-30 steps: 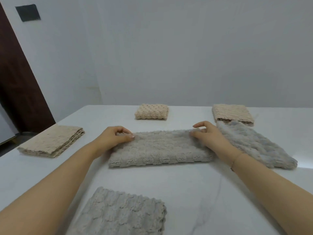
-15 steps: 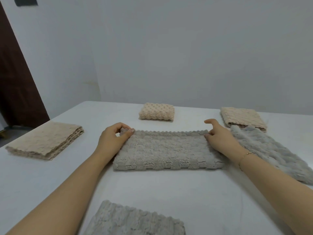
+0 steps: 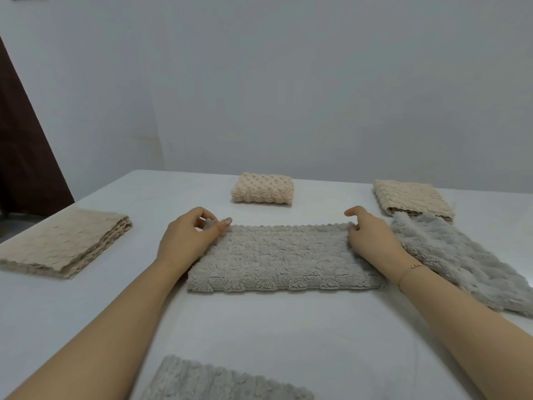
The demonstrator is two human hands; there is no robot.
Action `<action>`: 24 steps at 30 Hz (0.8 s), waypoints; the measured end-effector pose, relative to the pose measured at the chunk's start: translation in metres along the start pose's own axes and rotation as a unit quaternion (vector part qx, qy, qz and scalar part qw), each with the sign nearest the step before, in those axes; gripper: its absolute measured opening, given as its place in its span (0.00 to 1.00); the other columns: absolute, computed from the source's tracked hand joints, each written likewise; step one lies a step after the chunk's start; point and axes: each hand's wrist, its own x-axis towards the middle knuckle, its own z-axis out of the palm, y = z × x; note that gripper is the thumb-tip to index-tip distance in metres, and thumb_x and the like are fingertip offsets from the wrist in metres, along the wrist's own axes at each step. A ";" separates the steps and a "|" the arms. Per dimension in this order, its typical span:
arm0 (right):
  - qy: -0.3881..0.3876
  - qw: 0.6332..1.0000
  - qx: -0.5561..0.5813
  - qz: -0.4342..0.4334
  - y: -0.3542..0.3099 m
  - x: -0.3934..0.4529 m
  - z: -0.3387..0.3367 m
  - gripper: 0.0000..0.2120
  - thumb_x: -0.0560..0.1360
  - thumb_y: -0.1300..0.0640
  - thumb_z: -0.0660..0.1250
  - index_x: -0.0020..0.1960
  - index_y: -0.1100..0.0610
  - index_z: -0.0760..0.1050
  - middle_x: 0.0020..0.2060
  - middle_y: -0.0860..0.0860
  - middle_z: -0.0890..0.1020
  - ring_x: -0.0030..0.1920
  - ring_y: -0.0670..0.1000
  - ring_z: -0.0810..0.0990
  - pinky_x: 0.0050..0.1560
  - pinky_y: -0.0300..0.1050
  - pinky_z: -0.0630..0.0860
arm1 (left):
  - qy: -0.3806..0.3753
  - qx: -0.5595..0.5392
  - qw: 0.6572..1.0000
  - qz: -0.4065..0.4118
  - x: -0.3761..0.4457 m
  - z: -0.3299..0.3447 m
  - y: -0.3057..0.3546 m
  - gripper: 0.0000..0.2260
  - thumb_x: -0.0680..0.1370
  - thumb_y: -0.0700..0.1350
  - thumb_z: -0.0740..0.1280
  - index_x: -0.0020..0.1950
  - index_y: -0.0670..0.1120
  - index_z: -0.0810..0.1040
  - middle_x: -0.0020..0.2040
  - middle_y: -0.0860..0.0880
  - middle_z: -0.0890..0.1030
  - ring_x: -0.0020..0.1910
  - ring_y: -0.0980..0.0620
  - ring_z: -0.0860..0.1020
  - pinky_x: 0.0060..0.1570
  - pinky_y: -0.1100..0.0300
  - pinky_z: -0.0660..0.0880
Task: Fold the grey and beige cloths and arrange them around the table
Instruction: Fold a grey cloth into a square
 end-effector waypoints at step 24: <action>-0.163 0.960 -0.165 -0.160 -0.020 -0.032 0.021 0.30 0.80 0.39 0.43 0.78 0.50 0.45 0.78 0.48 0.47 0.77 0.47 0.44 0.75 0.47 0.41 | -0.265 0.338 0.891 0.148 -0.037 0.045 0.037 0.25 0.80 0.61 0.40 0.77 0.58 0.42 0.78 0.55 0.43 0.76 0.58 0.40 0.74 0.52 0.38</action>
